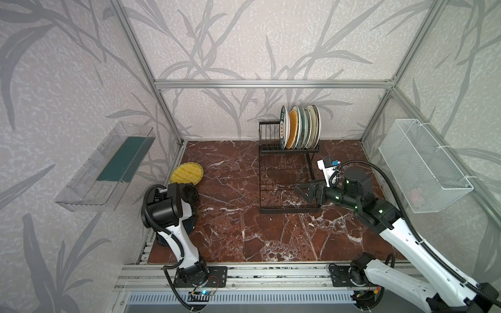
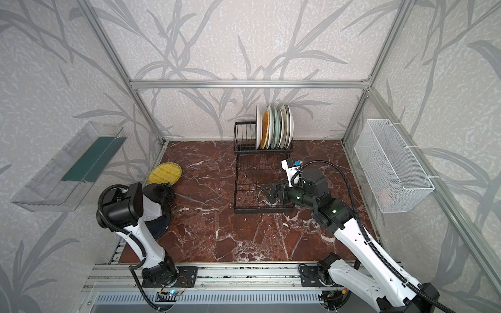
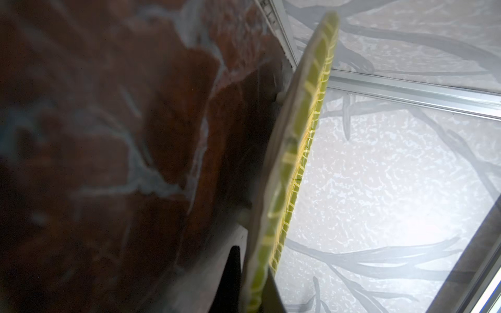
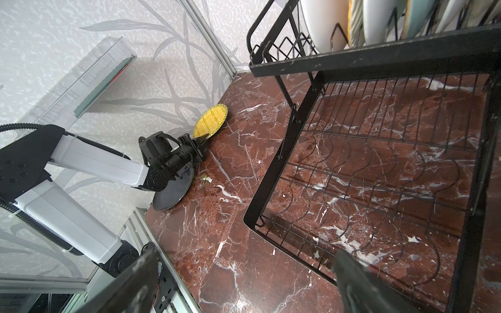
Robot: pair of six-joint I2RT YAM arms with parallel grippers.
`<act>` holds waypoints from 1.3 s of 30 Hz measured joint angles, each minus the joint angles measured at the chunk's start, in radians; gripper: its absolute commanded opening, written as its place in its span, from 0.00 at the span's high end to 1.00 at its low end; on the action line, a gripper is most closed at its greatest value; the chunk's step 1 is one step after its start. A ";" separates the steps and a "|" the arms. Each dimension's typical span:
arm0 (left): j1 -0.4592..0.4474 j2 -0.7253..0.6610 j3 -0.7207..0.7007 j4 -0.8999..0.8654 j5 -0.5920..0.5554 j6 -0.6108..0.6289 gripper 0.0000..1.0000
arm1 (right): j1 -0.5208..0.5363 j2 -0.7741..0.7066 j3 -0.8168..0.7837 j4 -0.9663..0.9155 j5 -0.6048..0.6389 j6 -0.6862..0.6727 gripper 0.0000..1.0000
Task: Load plates into a dish rack
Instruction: Pick up the plate from the top-left of the table, then place the plate on the dish rack.
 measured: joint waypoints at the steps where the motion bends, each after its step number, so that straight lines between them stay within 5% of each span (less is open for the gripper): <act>1: 0.001 -0.001 0.009 -0.011 0.010 0.007 1.00 | -0.002 0.000 0.000 0.000 0.002 0.000 0.01; 18: -0.034 -0.211 0.087 -0.292 0.185 0.143 1.00 | -0.016 0.058 0.009 -0.005 0.016 0.008 0.01; 29: -0.156 -0.472 0.048 -0.389 0.417 0.257 1.00 | -0.156 0.137 0.082 -0.025 -0.050 0.062 0.01; 39: -0.185 -0.809 0.034 -0.679 0.705 0.483 1.00 | -0.192 0.156 0.083 0.024 -0.142 0.114 0.02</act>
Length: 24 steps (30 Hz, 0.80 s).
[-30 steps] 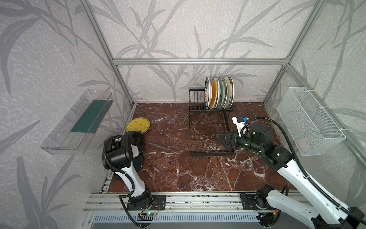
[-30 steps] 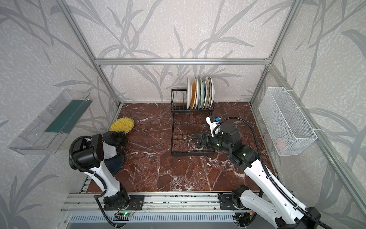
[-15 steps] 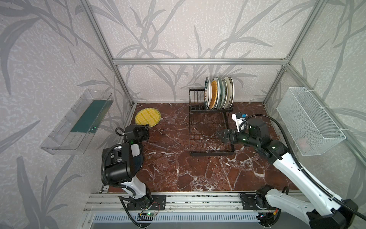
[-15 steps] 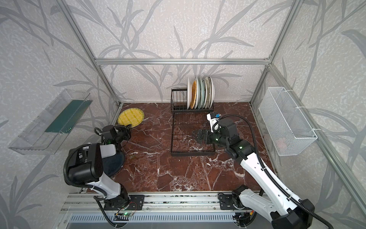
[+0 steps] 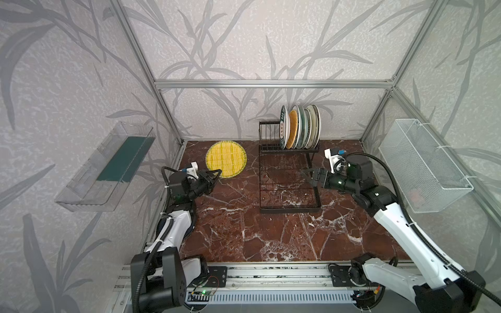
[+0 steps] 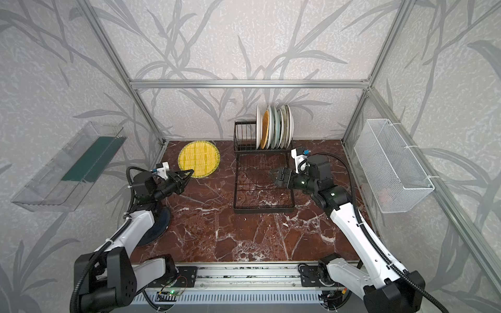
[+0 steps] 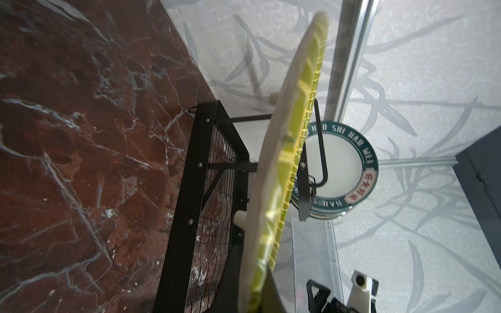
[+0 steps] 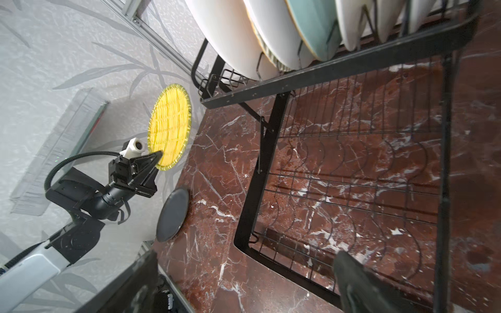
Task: Load plates into a dish rack
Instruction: Place the plate on the dish rack.
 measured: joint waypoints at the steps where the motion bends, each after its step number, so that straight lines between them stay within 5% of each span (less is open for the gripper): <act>1: -0.015 -0.020 0.000 -0.019 0.025 0.021 1.00 | 0.000 0.009 0.000 0.020 -0.018 0.011 0.04; 8: -0.247 -0.060 0.000 -0.089 0.141 0.119 1.00 | 0.024 0.075 -0.001 0.146 -0.098 0.109 0.08; 15: -0.380 -0.047 0.000 -0.004 0.183 0.087 1.00 | 0.090 0.100 -0.001 0.167 -0.109 0.132 0.22; 24: -0.492 0.037 0.000 0.143 0.185 0.021 1.00 | 0.112 0.115 -0.001 0.171 -0.116 0.159 0.63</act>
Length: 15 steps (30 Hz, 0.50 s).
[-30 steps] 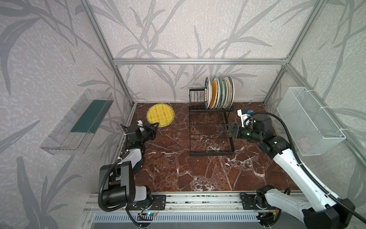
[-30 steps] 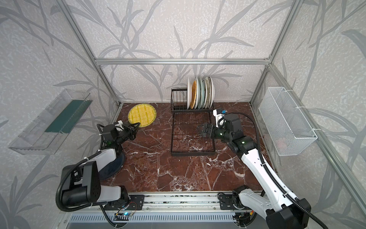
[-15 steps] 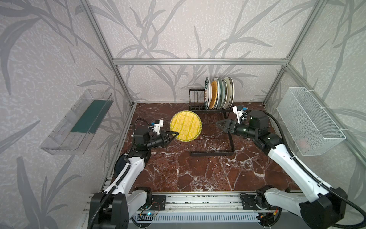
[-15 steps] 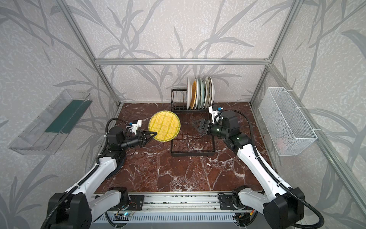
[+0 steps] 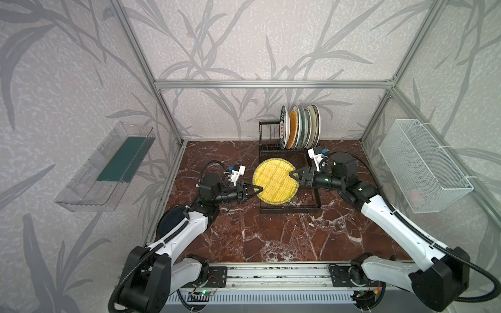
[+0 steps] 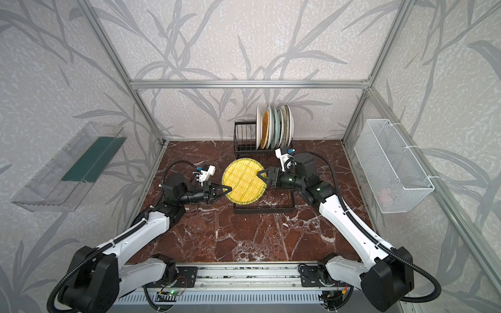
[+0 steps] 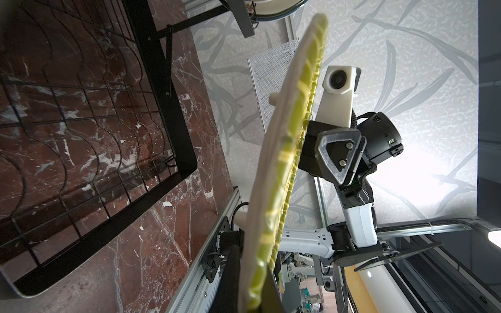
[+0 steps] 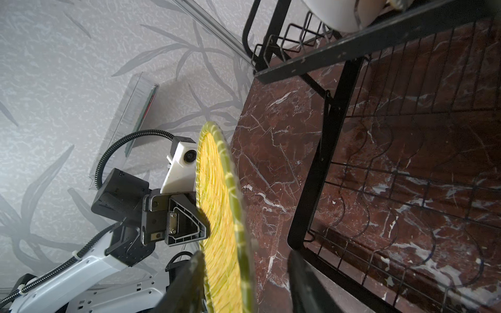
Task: Load plates into a dish rack
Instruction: Place the plate on the dish rack.
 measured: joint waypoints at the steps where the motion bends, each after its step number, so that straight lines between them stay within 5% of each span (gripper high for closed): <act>1: -0.006 0.008 0.000 0.012 0.000 -0.004 1.00 | 0.002 0.000 0.000 0.001 0.000 0.006 0.68; 9: -0.019 0.045 0.002 0.062 0.006 -0.018 1.00 | 0.011 0.001 0.000 0.002 0.017 0.021 0.97; 12: -0.017 0.061 0.004 0.064 0.010 -0.023 1.00 | 0.016 0.001 -0.008 -0.009 0.041 0.011 1.00; 15: -0.017 0.079 0.004 0.066 0.014 -0.019 0.77 | 0.025 -0.001 -0.008 -0.027 0.071 0.014 1.00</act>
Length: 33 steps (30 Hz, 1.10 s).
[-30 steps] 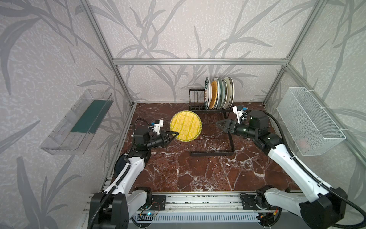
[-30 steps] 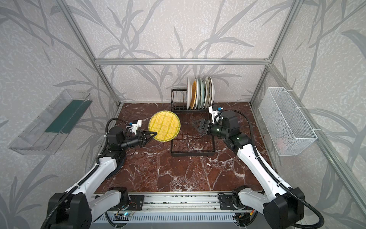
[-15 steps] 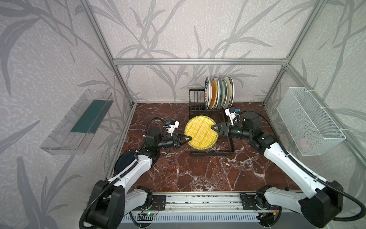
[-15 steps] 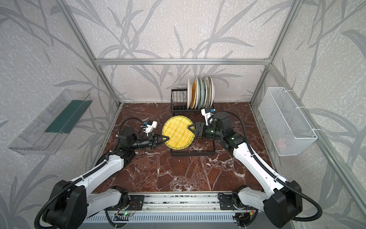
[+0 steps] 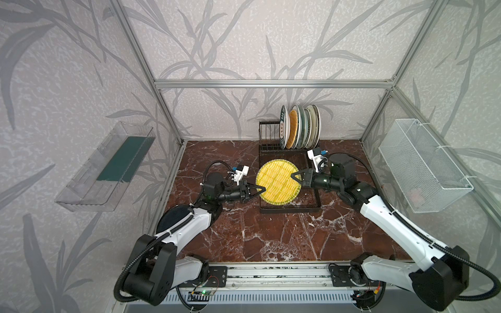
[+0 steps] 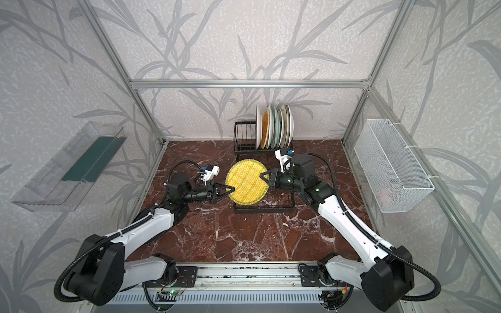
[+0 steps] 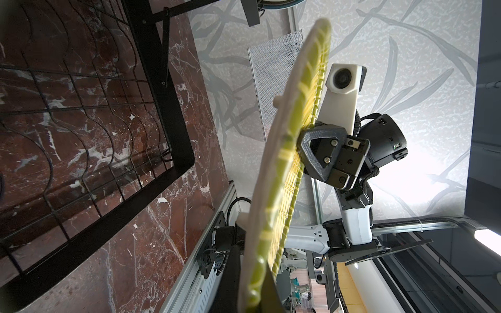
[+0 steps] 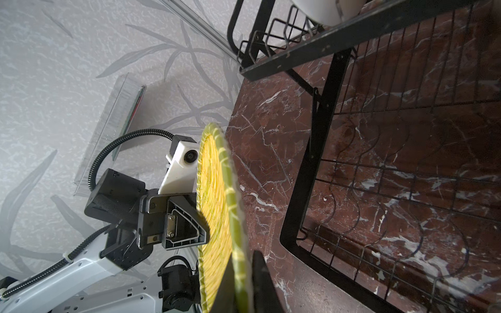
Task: Load plates into a dish rack
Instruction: Place the plate on the dish rack.
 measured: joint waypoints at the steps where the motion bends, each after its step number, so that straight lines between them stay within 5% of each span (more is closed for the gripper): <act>1: -0.001 0.002 0.000 0.000 -0.002 0.008 0.66 | 0.004 -0.002 0.000 -0.010 0.011 0.010 1.00; 6: -0.002 -0.013 0.009 -0.058 -0.030 0.071 0.23 | 0.028 -0.035 0.014 -0.087 0.087 0.011 1.00; 10: 0.005 -0.092 0.028 -0.202 -0.077 0.161 0.11 | 0.049 -0.067 0.082 -0.178 0.187 -0.020 1.00; 21: 0.048 -0.332 0.136 -0.546 -0.188 0.416 0.03 | 0.178 -0.082 0.352 -0.324 0.499 -0.155 1.00; 33: 0.048 -0.482 0.168 -0.728 -0.298 0.608 0.00 | 0.388 0.191 0.778 -0.437 0.962 -0.298 1.00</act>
